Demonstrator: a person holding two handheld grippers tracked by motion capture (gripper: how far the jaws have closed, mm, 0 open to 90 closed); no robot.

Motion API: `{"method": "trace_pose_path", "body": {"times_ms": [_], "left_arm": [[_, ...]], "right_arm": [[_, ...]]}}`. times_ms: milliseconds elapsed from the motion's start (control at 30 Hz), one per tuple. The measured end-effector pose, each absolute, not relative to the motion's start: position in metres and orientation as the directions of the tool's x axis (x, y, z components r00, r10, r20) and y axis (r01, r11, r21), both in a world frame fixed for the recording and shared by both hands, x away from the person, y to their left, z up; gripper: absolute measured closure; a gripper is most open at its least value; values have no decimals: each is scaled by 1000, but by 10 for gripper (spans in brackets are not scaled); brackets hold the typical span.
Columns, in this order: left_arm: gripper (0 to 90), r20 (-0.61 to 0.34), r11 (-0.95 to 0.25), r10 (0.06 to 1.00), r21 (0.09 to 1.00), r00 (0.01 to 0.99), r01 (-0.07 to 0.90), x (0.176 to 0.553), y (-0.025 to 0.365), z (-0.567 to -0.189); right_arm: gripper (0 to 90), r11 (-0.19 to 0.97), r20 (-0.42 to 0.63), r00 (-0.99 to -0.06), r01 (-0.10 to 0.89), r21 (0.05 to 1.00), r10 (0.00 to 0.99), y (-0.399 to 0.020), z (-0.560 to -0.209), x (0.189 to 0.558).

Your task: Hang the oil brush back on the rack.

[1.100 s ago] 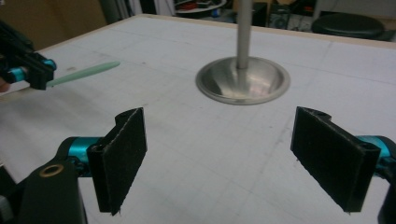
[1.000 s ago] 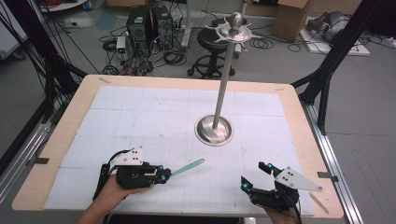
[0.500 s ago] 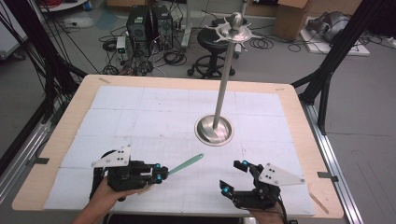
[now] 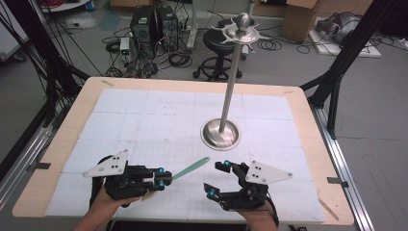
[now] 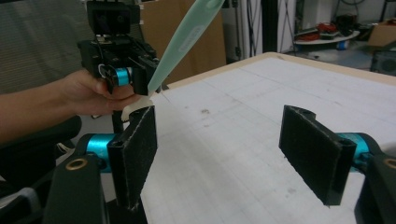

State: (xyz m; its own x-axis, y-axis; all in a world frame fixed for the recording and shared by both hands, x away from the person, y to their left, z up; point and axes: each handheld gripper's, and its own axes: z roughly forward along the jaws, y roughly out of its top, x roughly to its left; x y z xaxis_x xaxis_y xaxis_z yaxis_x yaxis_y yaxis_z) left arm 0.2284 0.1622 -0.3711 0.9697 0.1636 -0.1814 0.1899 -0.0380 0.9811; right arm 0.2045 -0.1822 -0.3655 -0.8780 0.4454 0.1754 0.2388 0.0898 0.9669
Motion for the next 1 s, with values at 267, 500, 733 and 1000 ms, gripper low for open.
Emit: {"method": "trace_pose_path", "body": {"times_ms": [267, 500, 733, 1000], "left_arm": [[818, -187, -32, 131, 981, 974, 193, 228, 158, -372], [817, -199, -37, 95, 978, 975, 203, 227, 155, -373], [817, -207, -45, 80, 976, 975, 211, 228, 153, -376], [815, -208, -56, 65, 976, 976, 212, 228, 150, -378]], "right_arm": [[430, 74, 179, -926, 214, 974, 331, -165, -356, 211], [559, 76, 162, -953, 187, 979, 255, -159, -352, 215], [640, 80, 156, -962, 178, 981, 226, -159, -348, 214], [719, 76, 169, -965, 187, 979, 203, -160, -346, 215]]}}
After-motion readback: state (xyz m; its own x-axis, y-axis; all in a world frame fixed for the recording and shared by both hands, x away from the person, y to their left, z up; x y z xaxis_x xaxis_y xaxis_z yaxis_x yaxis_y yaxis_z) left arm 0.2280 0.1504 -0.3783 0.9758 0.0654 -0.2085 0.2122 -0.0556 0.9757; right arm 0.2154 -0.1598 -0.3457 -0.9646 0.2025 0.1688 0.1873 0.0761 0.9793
